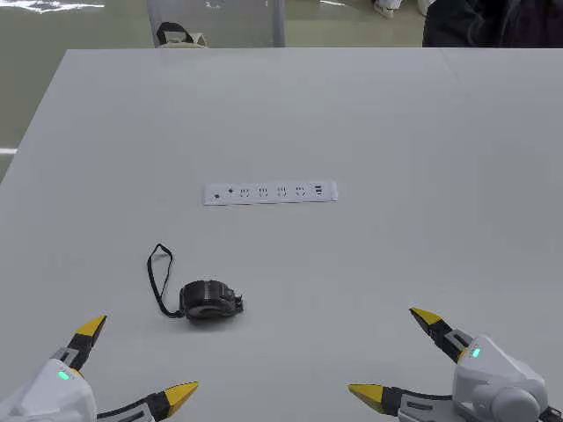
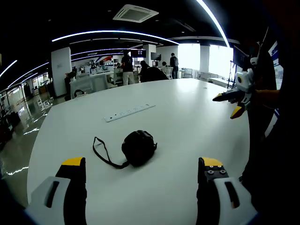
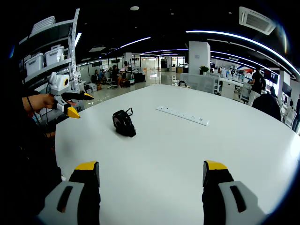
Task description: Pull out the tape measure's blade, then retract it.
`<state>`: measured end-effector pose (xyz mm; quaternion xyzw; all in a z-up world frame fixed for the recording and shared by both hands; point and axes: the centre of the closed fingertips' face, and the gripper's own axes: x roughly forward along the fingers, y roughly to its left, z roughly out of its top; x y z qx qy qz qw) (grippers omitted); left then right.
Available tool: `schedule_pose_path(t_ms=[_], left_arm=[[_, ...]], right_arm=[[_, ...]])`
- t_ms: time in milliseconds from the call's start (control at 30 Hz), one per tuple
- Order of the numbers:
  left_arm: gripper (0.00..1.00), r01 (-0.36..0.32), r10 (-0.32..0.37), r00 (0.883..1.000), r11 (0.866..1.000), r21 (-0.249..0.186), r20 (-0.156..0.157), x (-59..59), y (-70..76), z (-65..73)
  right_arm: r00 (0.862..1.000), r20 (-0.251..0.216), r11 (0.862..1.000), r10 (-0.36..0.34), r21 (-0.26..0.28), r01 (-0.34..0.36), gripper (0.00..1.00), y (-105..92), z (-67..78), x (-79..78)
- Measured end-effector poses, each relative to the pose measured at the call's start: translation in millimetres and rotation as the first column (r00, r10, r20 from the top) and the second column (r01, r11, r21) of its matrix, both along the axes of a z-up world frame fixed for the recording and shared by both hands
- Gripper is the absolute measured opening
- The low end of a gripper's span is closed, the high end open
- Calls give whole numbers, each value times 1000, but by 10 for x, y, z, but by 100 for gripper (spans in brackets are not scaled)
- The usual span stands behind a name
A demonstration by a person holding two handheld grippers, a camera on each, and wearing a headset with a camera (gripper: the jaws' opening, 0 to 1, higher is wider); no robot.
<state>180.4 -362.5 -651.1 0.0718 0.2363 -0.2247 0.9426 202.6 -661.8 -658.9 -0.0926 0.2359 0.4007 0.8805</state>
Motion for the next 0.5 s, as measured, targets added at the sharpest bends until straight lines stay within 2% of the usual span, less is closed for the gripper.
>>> schedule_pose_path(t_ms=[500], left_arm=[[99, -9, 9, 1000, 1000, -6, 4, 16, 8, -4]], right_arm=[[1000, -4, 1000, 1, -6, -1, 93, -25, -12, 16]])
